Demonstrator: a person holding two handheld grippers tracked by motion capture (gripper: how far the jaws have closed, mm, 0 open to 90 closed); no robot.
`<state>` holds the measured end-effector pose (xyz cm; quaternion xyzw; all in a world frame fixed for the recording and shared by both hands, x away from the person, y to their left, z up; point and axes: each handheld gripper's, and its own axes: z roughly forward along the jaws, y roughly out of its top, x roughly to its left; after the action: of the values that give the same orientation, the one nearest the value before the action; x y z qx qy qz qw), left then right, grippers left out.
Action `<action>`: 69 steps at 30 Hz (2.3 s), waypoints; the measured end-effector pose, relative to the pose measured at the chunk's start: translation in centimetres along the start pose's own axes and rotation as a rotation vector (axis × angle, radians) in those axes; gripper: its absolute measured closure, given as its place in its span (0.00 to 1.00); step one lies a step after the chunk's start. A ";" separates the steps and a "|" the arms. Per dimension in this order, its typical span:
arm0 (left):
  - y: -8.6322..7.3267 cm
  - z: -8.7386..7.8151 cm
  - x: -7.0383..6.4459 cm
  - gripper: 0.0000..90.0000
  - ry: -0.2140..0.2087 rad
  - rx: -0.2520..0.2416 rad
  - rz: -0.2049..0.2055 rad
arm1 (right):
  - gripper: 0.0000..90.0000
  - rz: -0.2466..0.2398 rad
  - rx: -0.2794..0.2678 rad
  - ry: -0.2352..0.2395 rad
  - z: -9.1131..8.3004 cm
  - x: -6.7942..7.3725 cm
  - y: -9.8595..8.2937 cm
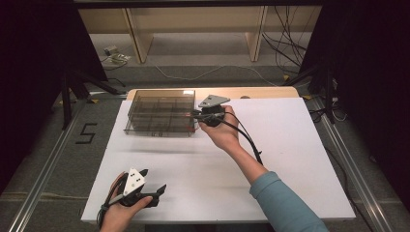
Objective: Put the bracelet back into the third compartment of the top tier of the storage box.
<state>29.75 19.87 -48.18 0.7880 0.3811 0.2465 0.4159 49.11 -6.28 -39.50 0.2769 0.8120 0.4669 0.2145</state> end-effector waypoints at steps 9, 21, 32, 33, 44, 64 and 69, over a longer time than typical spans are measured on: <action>0.0 0.0 0.0 0.19 -0.002 -0.001 0.000 | 0.98 -0.005 0.000 0.001 0.7 0.3 0.3; 0.0 0.1 0.0 0.19 -0.004 0.001 0.002 | 0.98 -0.015 -0.004 0.001 1.3 0.5 0.8; 0.0 0.0 -0.1 0.19 -0.005 -0.001 0.003 | 0.98 -0.022 0.003 0.013 2.1 1.0 1.3; 0.0 0.0 -0.1 0.19 -0.005 -0.002 0.002 | 0.98 -0.020 0.004 0.013 2.2 1.1 1.3; 0.1 0.0 -0.1 0.19 -0.007 0.000 0.005 | 0.98 -0.030 0.006 0.017 2.7 1.3 1.5; 0.1 0.1 -0.2 0.19 -0.011 0.000 0.008 | 0.98 -0.049 0.009 0.004 3.9 1.7 1.2; 0.1 0.0 -0.2 0.19 -0.010 0.000 0.007 | 0.97 -0.053 0.006 0.000 4.1 1.9 1.2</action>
<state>29.73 19.67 -48.14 0.7906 0.3763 0.2437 0.4170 50.44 -1.92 -40.55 0.2562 0.8204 0.4585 0.2259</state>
